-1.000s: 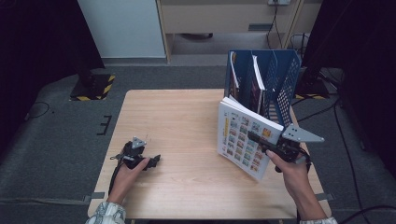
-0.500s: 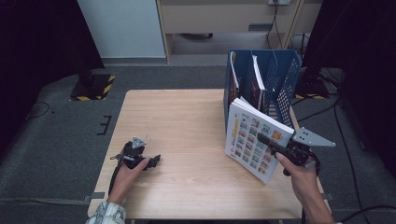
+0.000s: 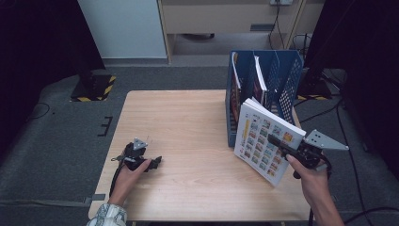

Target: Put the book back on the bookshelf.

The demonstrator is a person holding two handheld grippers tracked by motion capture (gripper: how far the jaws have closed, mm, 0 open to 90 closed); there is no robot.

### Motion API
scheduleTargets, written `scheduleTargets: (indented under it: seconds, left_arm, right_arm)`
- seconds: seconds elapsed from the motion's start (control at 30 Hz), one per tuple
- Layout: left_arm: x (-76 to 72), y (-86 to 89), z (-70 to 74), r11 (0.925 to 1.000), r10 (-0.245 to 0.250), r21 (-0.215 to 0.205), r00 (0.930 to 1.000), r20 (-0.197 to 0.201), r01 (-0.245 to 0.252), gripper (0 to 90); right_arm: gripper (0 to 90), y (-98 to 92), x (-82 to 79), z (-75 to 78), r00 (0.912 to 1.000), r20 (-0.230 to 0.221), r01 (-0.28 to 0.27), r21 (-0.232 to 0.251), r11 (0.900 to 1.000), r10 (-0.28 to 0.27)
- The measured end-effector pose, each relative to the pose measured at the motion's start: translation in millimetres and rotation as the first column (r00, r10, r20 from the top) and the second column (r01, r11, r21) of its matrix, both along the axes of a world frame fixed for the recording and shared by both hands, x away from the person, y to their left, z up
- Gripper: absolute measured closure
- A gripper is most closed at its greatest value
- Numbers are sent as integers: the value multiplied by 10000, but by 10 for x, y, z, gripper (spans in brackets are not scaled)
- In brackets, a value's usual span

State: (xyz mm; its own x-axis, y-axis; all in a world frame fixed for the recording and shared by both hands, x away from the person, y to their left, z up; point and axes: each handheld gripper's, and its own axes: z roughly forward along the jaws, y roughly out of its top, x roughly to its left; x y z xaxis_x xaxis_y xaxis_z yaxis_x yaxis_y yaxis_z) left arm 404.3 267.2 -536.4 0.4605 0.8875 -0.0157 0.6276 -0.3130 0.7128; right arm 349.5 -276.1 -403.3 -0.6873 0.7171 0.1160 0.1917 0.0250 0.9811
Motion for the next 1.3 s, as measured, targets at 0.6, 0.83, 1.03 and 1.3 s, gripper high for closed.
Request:
scheduleTargets:
  seconds: [0.6, 0.83, 1.03, 1.3]
  left_arm:
    - [1, -6, -1, 10000, -12, 87, 10000, 9, 12, 43]
    - [1, -6, 0, 9999, -17, 108, 10000, -1, 17, 43]
    - [1, -8, 0, 9999, -22, 122, 10000, 0, 22, 43]
    - [0, -14, -3, 9999, 2, 128, 10000, 21, -2, 43]
  right_arm:
    - [738, -233, -87, 20, 9985, -51, 547, -23, 9985, -547]
    - [738, -320, -132, 47, 9972, -48, 747, -55, 9972, -747]
    - [738, -402, -177, 90, 9956, 16, 935, -56, 9956, -935]
    - [738, -469, -255, 314, 9936, 190, 1119, -57, 9937, -1118]
